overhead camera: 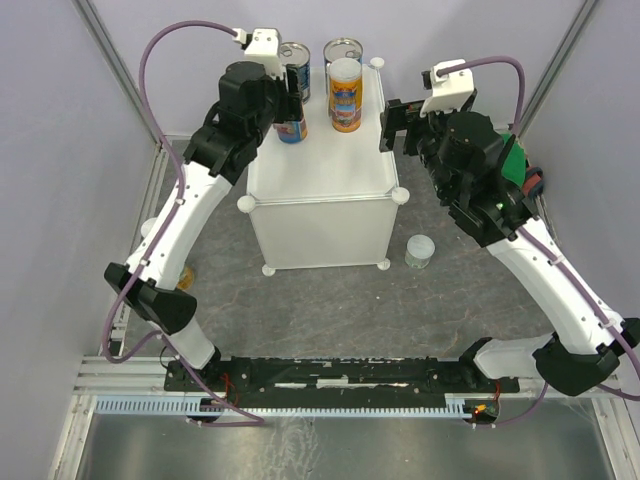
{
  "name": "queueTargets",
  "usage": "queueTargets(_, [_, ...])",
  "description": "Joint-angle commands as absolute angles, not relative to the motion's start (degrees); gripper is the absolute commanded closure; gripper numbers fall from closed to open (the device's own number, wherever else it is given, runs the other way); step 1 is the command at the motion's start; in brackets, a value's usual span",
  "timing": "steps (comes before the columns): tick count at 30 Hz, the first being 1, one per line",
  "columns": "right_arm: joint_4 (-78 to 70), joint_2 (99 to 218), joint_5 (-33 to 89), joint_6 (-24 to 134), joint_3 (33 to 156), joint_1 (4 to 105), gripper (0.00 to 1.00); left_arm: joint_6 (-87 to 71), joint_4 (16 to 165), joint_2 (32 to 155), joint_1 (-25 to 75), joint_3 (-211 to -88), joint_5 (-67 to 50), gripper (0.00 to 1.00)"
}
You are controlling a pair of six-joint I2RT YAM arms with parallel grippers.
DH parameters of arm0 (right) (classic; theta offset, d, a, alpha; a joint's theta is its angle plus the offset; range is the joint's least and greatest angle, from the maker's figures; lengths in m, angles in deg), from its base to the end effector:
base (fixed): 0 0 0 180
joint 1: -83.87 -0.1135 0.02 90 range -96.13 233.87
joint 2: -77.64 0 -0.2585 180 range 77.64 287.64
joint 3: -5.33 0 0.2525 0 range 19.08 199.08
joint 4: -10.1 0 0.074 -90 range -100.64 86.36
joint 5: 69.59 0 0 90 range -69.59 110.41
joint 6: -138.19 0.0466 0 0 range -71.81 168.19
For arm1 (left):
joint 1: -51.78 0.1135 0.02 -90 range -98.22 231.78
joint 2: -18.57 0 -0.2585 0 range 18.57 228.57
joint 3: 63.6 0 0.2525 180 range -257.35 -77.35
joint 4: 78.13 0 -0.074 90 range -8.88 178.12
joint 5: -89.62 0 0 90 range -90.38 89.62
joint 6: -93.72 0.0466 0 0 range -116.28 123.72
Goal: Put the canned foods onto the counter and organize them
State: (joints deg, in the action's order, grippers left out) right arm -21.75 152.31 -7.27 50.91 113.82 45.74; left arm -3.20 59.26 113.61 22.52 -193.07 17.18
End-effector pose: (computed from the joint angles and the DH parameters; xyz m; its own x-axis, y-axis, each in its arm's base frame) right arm 0.2310 0.1538 0.5073 0.0184 0.0679 -0.9975 -0.1827 0.9811 0.0634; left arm 0.3281 -0.1677 0.4969 -0.1480 -0.0488 -0.9878 0.1890 0.9790 -0.0766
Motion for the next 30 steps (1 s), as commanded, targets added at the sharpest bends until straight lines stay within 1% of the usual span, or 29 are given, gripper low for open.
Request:
queueTargets(1, [-20.78,150.00,-7.29,51.27,113.44,45.87,0.01,2.44,69.32,113.64,20.78,-199.15,21.01,0.85])
queueTargets(14, [-21.33,149.27,-6.73,51.26,112.42,45.81,0.01,6.19,74.51,115.72,18.73,-195.38,27.45,0.84])
queueTargets(20, [-21.40,149.91,-6.40,51.37,112.84,45.83,0.01,6.88,76.93,115.95,18.65,-193.50,28.03,0.83])
queueTargets(30, [-21.62,149.96,-6.22,51.88,112.60,45.84,0.01,4.81,77.95,116.66,18.73,-192.87,27.18,0.72])
